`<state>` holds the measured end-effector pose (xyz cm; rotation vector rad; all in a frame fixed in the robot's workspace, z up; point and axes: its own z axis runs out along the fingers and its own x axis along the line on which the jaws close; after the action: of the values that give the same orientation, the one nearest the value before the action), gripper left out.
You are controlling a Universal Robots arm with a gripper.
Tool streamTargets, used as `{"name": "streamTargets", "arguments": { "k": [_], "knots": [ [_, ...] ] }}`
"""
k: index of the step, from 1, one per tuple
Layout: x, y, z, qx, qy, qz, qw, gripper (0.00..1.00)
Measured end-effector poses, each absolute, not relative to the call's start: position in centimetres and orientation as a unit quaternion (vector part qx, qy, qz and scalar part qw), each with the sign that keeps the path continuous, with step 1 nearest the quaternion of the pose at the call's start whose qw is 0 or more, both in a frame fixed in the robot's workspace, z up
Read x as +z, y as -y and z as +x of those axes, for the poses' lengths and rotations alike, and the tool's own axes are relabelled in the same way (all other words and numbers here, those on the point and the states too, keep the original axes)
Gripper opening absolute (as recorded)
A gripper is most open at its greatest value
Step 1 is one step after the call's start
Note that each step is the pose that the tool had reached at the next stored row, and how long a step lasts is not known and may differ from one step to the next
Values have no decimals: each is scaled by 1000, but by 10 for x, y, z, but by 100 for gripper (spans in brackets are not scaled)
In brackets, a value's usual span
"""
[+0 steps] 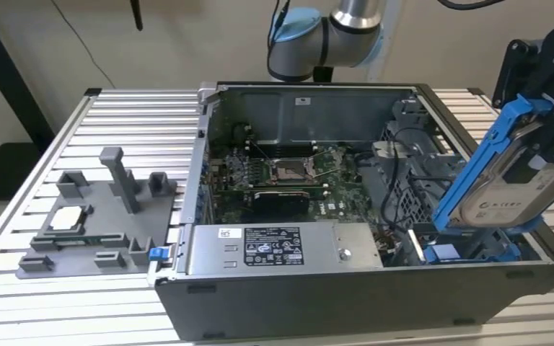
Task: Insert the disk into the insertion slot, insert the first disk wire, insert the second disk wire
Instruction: 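Insert the disk into the insertion slot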
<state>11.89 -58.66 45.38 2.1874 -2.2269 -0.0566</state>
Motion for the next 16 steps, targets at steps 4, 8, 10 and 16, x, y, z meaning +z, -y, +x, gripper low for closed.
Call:
{"name": "streamTargets", "arguments": {
  "k": [4, 8, 10, 16],
  "knots": [
    [447, 587, 119, -20, 713, 701, 8, 0],
    [441, 584, 119, -22, 713, 701, 5, 0],
    [438, 583, 119, -23, 713, 701, 4, 0],
    [430, 580, 121, -25, 713, 701, 2, 0]
  ]
}}
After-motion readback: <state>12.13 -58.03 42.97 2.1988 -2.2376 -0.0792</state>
